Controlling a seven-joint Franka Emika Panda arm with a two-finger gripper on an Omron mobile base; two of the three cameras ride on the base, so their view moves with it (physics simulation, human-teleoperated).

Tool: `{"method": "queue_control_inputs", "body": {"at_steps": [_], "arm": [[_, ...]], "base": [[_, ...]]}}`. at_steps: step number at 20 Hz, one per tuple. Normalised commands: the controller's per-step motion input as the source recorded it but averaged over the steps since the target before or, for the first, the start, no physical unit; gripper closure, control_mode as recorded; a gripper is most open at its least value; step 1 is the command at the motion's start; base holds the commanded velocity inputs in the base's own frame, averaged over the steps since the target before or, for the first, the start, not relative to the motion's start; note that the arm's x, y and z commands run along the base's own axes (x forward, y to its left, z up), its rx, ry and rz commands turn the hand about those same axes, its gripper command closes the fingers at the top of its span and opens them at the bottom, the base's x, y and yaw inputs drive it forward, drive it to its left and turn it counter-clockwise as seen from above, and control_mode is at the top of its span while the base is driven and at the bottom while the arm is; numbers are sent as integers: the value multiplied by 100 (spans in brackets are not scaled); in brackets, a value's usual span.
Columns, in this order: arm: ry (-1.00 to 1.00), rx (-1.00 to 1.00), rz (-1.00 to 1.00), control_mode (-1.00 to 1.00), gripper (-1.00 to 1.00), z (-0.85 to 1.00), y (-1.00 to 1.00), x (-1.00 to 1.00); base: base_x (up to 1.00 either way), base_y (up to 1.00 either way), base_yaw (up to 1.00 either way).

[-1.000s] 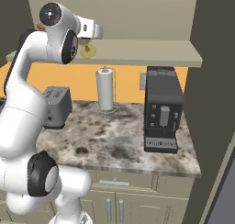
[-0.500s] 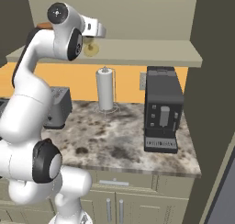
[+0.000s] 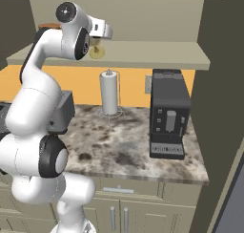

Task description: Pick the candle and candle from the dining table and place them in the open cabinet. Close the cabinet after placing the objects.

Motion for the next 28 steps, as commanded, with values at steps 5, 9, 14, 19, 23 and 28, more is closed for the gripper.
{"method": "queue_control_inputs", "body": {"at_steps": [5,9,14,19,23,28], "arm": [[0,0,0,-100,100,-12,0,28],[2,0,0,-100,100,-34,0,18],[1,0,0,-100,100,-42,0,8],[0,0,0,-100,100,-38,0,1],[0,0,0,-100,-100,-38,0,4],[0,0,0,-100,-100,-12,0,28]], "base": [[0,0,0],[0,0,0],[0,0,0],[0,0,0],[0,0,0],[0,0,0]]}}
